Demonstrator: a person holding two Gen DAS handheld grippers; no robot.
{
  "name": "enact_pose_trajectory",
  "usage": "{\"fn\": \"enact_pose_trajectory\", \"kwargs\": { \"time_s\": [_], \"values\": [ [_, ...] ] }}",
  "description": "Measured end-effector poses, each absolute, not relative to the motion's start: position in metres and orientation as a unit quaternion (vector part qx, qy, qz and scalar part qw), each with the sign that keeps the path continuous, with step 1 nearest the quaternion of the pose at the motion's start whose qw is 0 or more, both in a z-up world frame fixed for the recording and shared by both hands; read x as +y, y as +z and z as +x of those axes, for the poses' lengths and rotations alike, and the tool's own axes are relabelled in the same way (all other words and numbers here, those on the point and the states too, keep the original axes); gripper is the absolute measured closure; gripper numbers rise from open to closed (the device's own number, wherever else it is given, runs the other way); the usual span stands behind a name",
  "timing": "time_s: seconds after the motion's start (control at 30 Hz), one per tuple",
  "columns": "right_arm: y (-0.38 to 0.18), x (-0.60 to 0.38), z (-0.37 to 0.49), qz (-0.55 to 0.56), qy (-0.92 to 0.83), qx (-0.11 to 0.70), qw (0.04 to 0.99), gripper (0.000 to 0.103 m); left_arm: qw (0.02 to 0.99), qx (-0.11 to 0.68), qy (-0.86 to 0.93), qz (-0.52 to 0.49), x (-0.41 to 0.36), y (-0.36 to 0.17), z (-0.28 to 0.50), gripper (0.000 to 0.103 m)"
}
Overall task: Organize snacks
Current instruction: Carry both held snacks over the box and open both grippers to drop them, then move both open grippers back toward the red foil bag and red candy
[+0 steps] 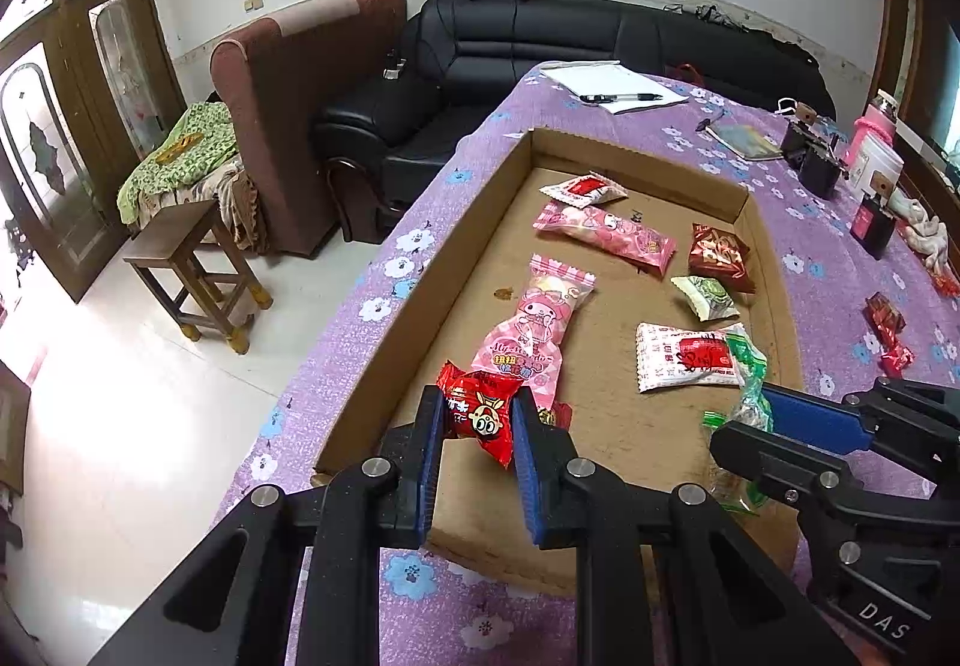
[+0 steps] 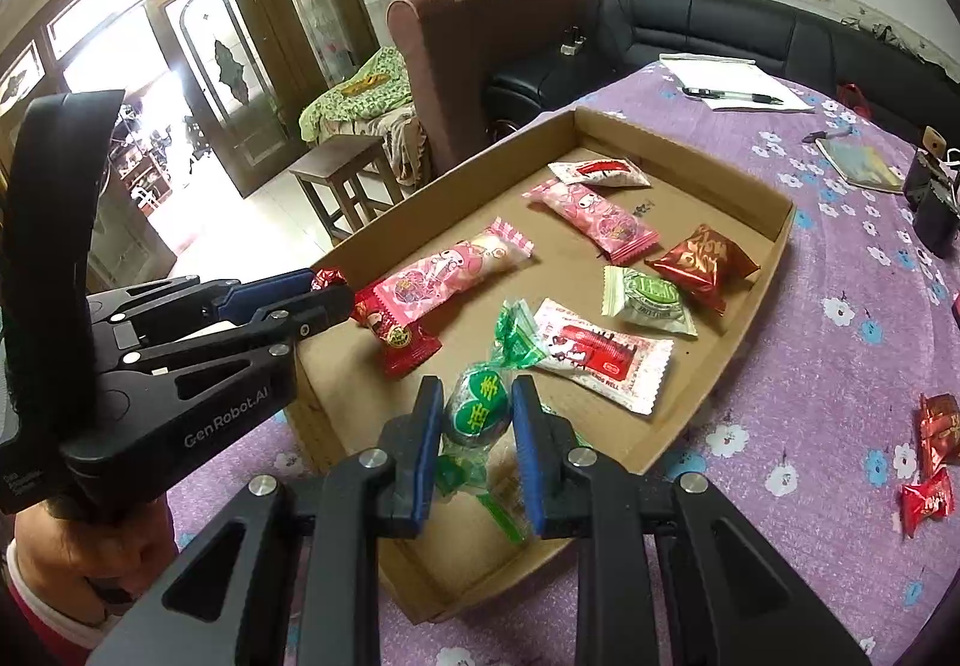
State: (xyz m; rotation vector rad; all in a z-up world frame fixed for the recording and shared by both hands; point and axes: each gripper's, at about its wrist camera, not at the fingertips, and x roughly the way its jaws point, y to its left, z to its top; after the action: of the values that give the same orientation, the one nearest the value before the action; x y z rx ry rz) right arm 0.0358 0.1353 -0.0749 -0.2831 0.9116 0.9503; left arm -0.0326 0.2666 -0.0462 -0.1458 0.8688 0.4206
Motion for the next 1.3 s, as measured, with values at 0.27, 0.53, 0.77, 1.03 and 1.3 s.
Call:
{"fn": "enact_pose_trajectory", "kwargs": {
  "time_s": [0.27,0.53,0.77,1.03,1.3],
  "values": [
    [-0.08,0.138,0.038,-0.135,0.435,0.427,0.781,0.08,0.88,0.421,0.208,-0.074,0.268,-0.049,-0.03,0.078],
    [-0.078,0.136,0.039,-0.132,0.435,0.427,0.781,0.08,0.875,0.429,0.211,-0.076,0.271,-0.053,-0.029,0.077],
    [-0.083,0.139,0.039,-0.139,0.434,0.431,0.779,0.077,0.875,0.426,0.216,-0.072,0.271,-0.053,-0.028,0.047],
    [-0.076,0.137,0.035,-0.144,0.435,0.418,0.784,0.071,0.875,0.423,0.222,-0.079,0.274,-0.049,-0.03,0.046],
    [-0.059,0.096,0.045,-0.121,0.416,0.403,0.806,0.071,0.884,0.412,0.211,-0.059,0.249,-0.038,-0.024,0.033]
  ]
}}
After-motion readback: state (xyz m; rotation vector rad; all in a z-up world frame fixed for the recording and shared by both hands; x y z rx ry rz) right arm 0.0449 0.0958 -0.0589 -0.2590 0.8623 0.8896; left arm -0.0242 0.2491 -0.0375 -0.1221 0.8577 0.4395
